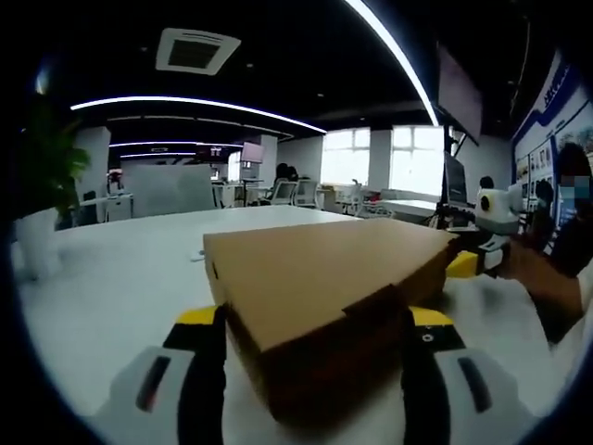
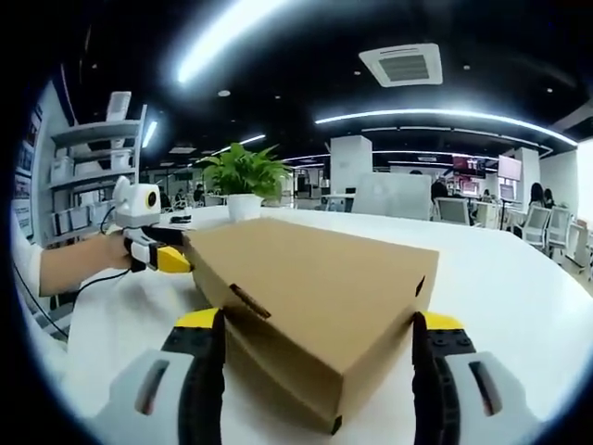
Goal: Operate the shoe box by opening the lid, removing the specified soft item, and placing it in the target area until the item is outside and the box remains undamaged.
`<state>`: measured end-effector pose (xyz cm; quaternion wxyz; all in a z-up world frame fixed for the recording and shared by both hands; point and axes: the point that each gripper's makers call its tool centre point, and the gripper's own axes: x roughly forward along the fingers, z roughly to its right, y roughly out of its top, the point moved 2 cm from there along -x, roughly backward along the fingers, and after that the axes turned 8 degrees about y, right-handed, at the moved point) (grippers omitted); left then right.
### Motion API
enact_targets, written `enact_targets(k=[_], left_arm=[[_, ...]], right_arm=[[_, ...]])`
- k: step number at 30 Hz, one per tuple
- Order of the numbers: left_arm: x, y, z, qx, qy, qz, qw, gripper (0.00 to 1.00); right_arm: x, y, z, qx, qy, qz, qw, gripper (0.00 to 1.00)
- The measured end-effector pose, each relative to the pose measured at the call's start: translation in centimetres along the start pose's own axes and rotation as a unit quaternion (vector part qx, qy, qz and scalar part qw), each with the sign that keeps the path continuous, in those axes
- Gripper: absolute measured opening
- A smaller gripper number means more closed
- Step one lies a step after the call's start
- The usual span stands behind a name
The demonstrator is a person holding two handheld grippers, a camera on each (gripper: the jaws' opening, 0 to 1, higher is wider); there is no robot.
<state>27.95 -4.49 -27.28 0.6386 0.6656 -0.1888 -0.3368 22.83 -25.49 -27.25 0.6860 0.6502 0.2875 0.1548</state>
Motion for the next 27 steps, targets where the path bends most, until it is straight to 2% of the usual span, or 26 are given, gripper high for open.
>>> enact_targets(k=[9, 27], left_arm=[[-1.1, -0.3, 0.8, -0.007, 0.019, 0.012, 0.9997, 0.78], [-2.5, -0.7, 2.2, -0.012, 0.042, 0.012, 0.9990, 0.78]], right_arm=[[-0.1, 0.0, -0.3, 0.001, 0.007, 0.000, 1.0000, 0.84], [-0.3, -0.1, -0.7, -0.004, 0.021, 0.003, 0.9998, 0.83]])
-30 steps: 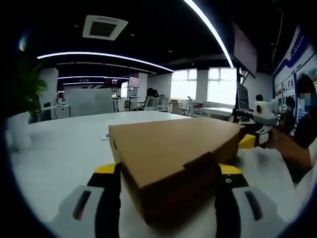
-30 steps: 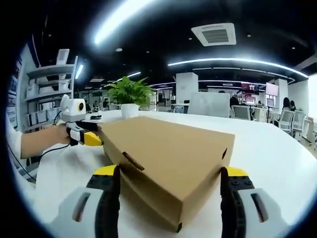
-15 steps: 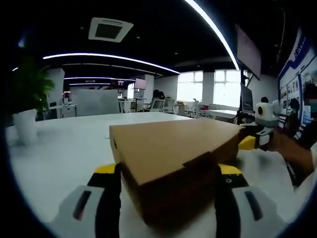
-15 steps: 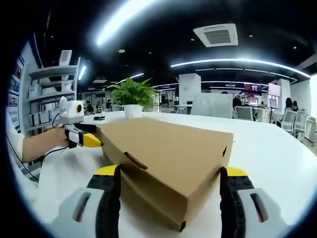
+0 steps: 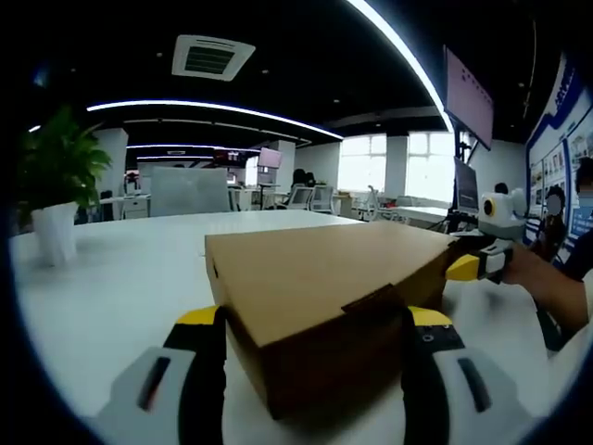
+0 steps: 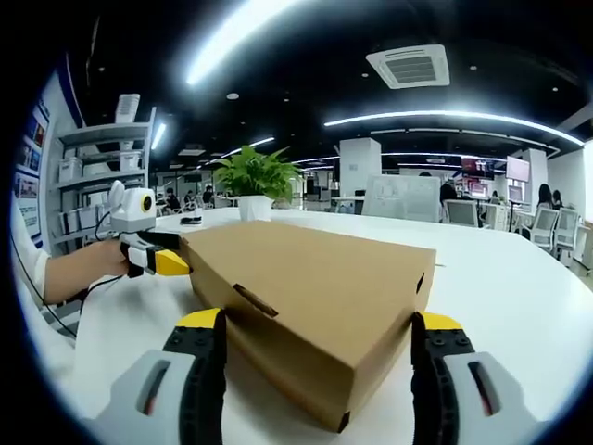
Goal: Operate the shoe box by opening the lid, removing the specified soft item, and placing it in the target area until the item is outside and the box remains undamaged.
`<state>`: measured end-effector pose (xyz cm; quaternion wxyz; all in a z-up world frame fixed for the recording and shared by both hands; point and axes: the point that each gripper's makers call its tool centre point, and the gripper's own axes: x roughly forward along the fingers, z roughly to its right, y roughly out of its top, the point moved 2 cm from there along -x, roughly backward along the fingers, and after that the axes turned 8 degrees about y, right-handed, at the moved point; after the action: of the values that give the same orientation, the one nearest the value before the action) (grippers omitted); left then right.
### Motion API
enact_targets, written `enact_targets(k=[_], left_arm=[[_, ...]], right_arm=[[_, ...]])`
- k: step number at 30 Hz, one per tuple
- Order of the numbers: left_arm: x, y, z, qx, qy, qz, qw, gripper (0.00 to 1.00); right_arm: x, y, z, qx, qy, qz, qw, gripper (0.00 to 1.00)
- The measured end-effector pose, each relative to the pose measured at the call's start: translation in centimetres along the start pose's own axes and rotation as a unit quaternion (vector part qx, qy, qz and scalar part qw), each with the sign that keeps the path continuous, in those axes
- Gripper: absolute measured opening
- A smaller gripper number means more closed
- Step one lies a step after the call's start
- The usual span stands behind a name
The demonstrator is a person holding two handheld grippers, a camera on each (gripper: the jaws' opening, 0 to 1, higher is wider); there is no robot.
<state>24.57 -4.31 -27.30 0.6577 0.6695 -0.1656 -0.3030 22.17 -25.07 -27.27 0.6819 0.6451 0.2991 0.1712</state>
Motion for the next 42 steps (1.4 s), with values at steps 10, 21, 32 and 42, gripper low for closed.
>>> enact_targets(k=[10, 21, 32, 42], left_arm=[[-0.6, -0.2, -0.2, -0.002, 0.006, 0.009, 0.9999, 0.78], [-1.4, -0.4, 0.0, -0.003, 0.015, 0.015, 0.9998, 0.78], [-1.9, -0.5, -0.6, -0.002, 0.022, 0.014, 0.9997, 0.77], [-2.4, -0.7, -0.2, -0.002, 0.027, 0.014, 0.9995, 0.77]], right_arm=[[-0.6, -0.1, -0.9, -0.004, 0.008, 0.006, 0.9999, 0.82], [-0.9, -0.2, -1.4, -0.006, 0.016, 0.008, 0.9998, 0.83], [-1.1, -0.3, -2.0, -0.008, 0.022, 0.006, 0.9997, 0.82], [-1.4, -0.3, -2.2, -0.008, 0.023, 0.000, 0.9997, 0.81]])
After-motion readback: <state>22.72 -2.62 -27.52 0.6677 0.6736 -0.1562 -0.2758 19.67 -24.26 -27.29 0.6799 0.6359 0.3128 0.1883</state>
